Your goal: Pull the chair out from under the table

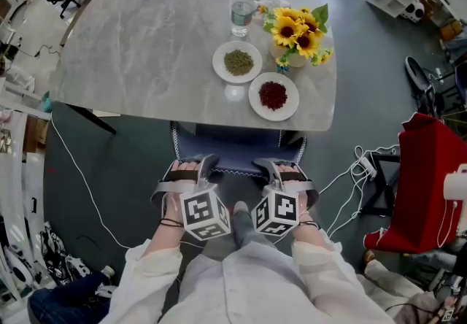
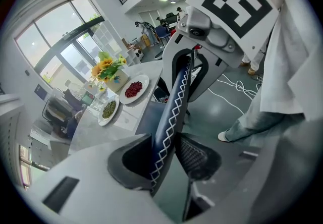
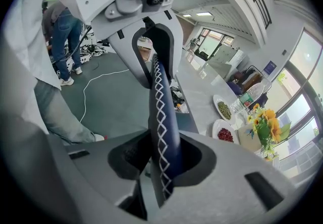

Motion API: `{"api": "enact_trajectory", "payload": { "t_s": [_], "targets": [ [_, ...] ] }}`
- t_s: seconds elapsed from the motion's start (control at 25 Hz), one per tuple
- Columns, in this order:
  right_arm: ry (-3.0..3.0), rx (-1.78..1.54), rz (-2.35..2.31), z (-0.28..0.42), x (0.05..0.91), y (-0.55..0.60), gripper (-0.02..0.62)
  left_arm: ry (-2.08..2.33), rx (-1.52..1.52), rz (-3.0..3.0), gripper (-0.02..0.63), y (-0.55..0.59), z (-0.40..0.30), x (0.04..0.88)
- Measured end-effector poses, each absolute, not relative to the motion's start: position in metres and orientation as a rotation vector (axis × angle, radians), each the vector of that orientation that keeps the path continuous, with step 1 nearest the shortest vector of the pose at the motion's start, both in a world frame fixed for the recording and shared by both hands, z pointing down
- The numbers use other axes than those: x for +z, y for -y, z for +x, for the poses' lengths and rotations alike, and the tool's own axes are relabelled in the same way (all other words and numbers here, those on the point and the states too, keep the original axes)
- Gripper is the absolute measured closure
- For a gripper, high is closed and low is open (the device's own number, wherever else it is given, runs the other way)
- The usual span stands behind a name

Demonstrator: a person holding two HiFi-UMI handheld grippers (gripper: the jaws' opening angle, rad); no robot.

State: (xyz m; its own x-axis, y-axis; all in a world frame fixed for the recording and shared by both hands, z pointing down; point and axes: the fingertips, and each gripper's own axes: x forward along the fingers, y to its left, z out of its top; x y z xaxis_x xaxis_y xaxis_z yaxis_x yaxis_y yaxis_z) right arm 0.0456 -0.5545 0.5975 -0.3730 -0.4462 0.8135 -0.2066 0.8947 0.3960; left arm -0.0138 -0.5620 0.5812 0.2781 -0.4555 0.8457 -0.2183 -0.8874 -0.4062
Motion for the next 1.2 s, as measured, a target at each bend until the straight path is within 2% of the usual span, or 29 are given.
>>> {"api": "enact_trajectory", "payload": {
  "t_s": [0.56, 1.2],
  "targets": [
    [1.974, -0.191, 0.426, 0.049, 0.600, 0.523, 0.495, -0.561, -1.658, -2.381, 0.480, 0.523, -0.011, 0.584],
    [1.975, -0.146, 0.384, 0.039, 0.595, 0.451, 0.502, -0.467, -1.625, -2.396, 0.480, 0.458, -0.020, 0.576]
  ]
}}
